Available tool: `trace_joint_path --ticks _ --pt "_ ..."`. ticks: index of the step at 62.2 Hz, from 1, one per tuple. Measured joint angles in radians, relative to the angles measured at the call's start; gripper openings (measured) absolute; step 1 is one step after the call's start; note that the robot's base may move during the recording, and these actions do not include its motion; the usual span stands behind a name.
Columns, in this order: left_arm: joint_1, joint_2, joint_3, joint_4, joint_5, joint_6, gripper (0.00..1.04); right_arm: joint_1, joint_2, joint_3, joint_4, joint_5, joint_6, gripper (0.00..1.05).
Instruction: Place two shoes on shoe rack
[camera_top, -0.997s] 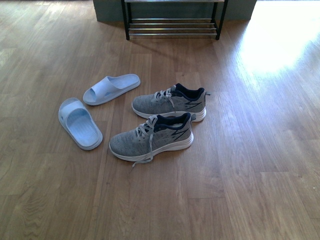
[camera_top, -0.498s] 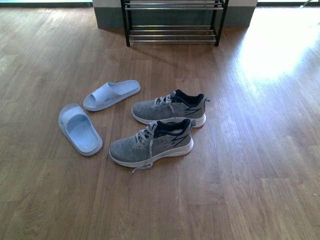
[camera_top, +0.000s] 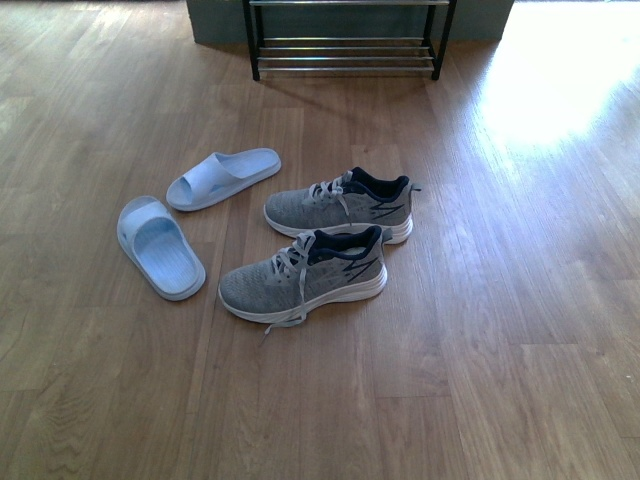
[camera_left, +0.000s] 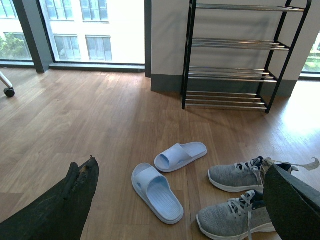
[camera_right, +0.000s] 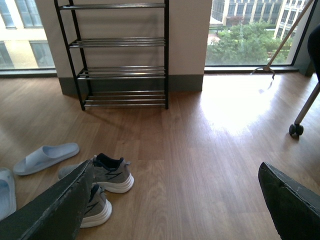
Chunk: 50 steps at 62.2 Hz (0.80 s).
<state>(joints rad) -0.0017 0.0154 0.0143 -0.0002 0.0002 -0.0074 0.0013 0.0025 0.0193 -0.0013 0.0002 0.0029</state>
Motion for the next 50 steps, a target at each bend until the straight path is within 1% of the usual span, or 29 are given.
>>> trace_joint_path --ticks 50 --pt "0.000 0.000 0.000 0.000 0.000 0.000 0.95 0.000 0.000 0.000 0.000 0.001 0.000 0.96"
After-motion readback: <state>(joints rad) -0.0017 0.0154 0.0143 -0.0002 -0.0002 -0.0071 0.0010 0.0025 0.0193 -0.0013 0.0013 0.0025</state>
